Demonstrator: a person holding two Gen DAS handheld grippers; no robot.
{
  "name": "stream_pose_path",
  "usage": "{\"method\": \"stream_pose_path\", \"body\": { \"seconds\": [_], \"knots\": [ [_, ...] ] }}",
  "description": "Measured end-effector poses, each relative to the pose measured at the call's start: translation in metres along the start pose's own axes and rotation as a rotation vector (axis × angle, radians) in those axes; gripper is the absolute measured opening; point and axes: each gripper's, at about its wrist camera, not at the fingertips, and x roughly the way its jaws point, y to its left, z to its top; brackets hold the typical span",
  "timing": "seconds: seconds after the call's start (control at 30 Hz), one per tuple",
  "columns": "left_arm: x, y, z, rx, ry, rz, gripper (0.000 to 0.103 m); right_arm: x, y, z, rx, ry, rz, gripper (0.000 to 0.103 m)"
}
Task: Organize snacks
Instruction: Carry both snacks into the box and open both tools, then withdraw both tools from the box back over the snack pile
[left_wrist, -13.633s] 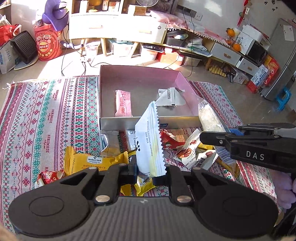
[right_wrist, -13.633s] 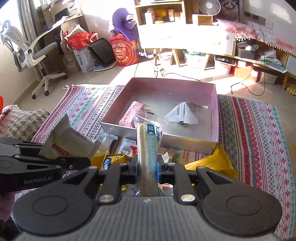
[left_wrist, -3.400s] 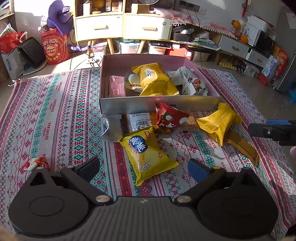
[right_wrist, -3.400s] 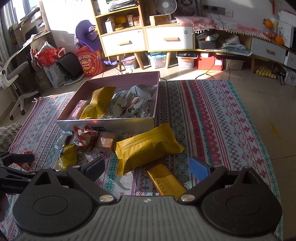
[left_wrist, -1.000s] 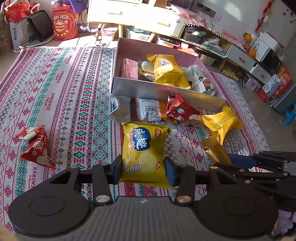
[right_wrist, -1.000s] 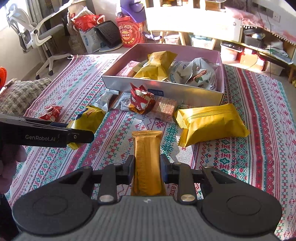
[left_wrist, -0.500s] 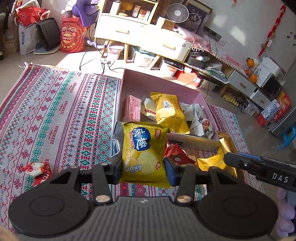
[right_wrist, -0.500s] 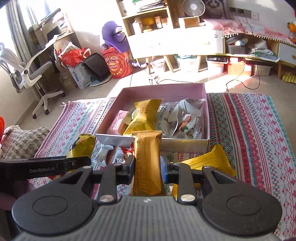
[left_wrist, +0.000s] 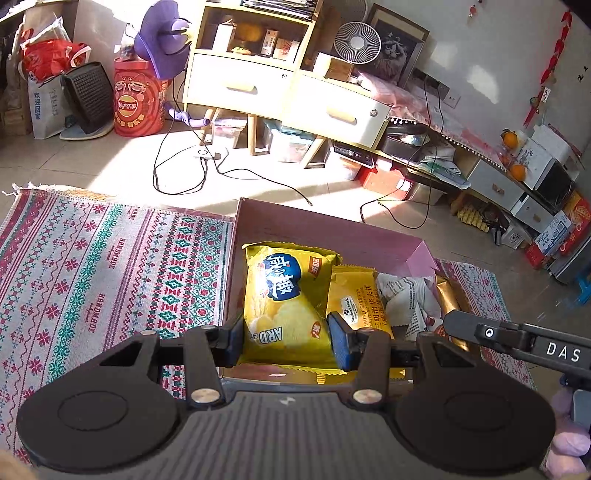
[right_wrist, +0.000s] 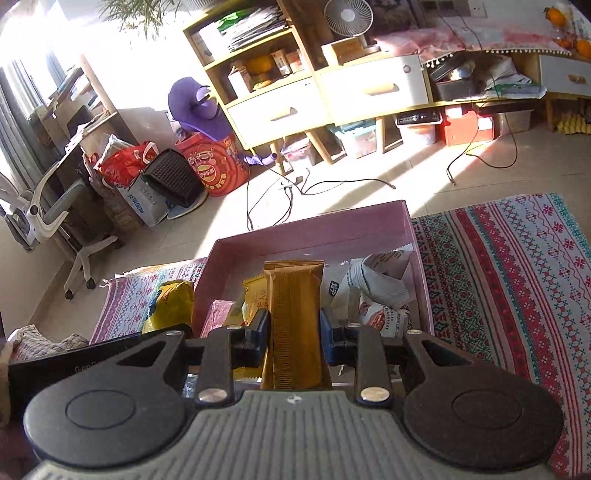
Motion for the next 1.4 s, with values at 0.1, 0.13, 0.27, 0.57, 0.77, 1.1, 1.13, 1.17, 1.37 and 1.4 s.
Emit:
{"method": "stream_pose_path", "body": {
  "seconds": [0.1, 0.13, 0.27, 0.57, 0.77, 1.1, 1.13, 1.17, 1.37, 1.4],
  "knots": [
    [0.014, -0.001, 0.003, 0.012, 0.002, 0.009, 0.053, 0.009, -0.005, 0.003, 0.007, 0.015, -0.002, 0.026],
    [0.016, -0.002, 0.005, 0.021, -0.008, 0.007, 0.053, 0.011, -0.007, 0.004, 0.011, 0.013, 0.003, 0.026],
    [0.026, -0.006, 0.011, 0.039, -0.043, -0.002, 0.053, 0.016, -0.010, 0.006, 0.030, 0.016, 0.019, 0.026],
    [0.041, -0.005, 0.005, 0.052, -0.054, -0.003, 0.053, 0.018, -0.009, 0.005, 0.039, 0.023, 0.018, 0.029],
    [0.037, -0.012, 0.007, 0.071, -0.092, -0.003, 0.078, 0.015, -0.010, 0.005, 0.040, 0.012, 0.007, 0.052],
    [0.034, -0.017, 0.006, 0.103, -0.082, 0.014, 0.091, 0.012, -0.006, 0.007, 0.021, 0.012, -0.006, 0.061],
    [0.033, -0.017, 0.006, 0.103, -0.081, 0.014, 0.091, 0.011, -0.006, 0.007, 0.018, 0.011, -0.008, 0.062],
    [0.031, -0.017, 0.005, 0.103, -0.081, 0.015, 0.091, 0.010, -0.006, 0.007, 0.016, 0.011, -0.009, 0.062],
    [0.018, -0.017, 0.000, 0.116, -0.082, 0.023, 0.095, -0.003, -0.007, 0.005, 0.004, 0.006, -0.025, 0.067],
    [0.016, -0.016, -0.001, 0.121, -0.082, 0.026, 0.097, -0.005, -0.007, 0.005, -0.001, 0.005, -0.027, 0.069]
  ]
}}
